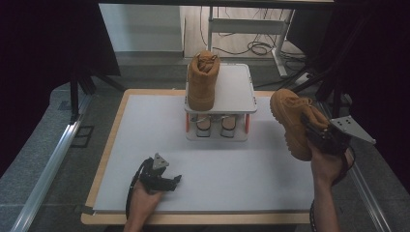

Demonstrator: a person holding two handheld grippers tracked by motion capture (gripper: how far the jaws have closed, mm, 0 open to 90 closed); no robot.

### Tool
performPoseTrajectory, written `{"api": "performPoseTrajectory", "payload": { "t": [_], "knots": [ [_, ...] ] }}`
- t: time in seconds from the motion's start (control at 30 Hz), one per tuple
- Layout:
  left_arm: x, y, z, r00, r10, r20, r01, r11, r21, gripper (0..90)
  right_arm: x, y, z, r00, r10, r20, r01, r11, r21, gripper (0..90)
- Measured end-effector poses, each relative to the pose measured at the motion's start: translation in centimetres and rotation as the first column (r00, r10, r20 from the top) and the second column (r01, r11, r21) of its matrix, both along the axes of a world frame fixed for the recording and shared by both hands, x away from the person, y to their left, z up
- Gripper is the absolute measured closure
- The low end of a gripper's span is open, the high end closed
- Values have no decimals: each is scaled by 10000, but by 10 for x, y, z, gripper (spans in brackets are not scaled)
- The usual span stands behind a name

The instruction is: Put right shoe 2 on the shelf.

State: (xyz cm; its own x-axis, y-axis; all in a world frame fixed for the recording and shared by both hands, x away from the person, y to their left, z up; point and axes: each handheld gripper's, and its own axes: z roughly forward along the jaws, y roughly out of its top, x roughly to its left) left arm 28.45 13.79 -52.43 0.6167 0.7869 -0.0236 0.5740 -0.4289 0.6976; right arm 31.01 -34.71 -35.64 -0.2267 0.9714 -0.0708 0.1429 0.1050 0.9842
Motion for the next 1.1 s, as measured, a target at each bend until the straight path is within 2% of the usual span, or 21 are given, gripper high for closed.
{"api": "performPoseTrajectory", "payload": {
  "t": [0.7,1.1],
  "knots": [
    [0,0,0,10000,-26,35,26,10000,8,141,18,31,32,9972,548,504,-544,9985,-104,542],
    [0,0,0,10000,-26,15,26,10000,38,141,29,46,48,9953,789,570,-780,9968,-181,541]
  ]
}}
